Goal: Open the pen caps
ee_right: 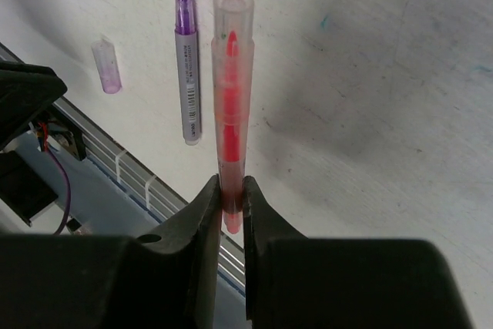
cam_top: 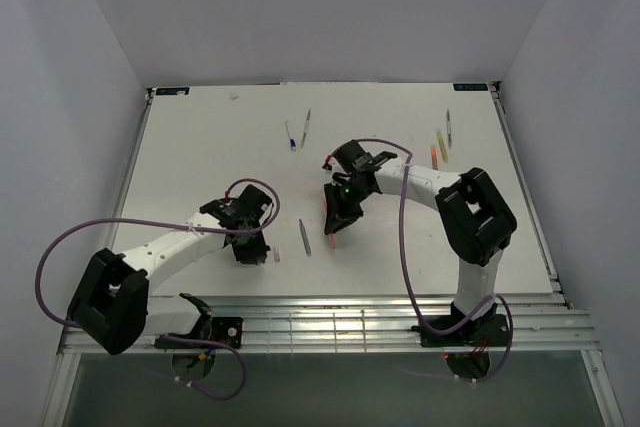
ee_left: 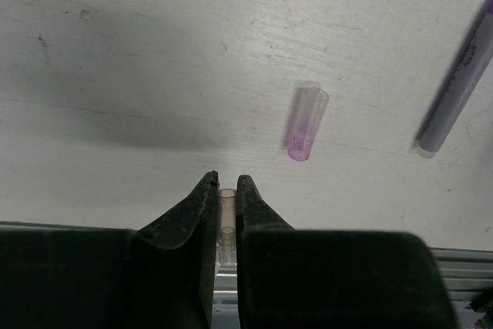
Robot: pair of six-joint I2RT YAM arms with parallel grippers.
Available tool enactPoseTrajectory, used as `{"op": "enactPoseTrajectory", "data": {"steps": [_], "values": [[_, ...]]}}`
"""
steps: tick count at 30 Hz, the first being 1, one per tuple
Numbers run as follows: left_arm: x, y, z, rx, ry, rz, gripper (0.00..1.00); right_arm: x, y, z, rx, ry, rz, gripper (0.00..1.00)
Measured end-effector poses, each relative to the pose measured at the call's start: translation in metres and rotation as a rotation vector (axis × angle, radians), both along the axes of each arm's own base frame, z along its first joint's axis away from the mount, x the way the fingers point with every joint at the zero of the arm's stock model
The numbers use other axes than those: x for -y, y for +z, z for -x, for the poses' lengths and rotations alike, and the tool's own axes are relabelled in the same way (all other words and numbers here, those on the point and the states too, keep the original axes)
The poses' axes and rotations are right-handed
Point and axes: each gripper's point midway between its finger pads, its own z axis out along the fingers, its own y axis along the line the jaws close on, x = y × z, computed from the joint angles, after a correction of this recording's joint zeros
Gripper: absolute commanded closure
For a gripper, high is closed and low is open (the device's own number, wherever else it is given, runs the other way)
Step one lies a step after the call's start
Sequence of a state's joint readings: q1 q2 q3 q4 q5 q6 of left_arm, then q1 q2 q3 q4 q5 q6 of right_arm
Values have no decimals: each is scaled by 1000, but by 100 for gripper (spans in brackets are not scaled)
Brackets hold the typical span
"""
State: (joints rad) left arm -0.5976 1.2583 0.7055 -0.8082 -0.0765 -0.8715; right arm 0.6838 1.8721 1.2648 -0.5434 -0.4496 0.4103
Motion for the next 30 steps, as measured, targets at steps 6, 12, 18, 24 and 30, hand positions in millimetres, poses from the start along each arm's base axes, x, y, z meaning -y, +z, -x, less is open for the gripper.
{"op": "enactPoseTrajectory", "data": {"steps": [6,12,18,24,30], "values": [[-2,-15,0,-42,17,-40,95,-3,-12,6,-32,18,15,92],[0,-24,-4,-71,19,-62,80,-5,-17,7,-55,25,17,87],[0,-25,-6,-73,27,-73,71,-10,-18,5,-53,40,9,78],[0,-26,-7,-88,48,-82,65,-11,-28,10,-75,57,20,66],[2,-26,-9,-101,65,-86,60,-11,-32,12,-89,63,24,66]]}}
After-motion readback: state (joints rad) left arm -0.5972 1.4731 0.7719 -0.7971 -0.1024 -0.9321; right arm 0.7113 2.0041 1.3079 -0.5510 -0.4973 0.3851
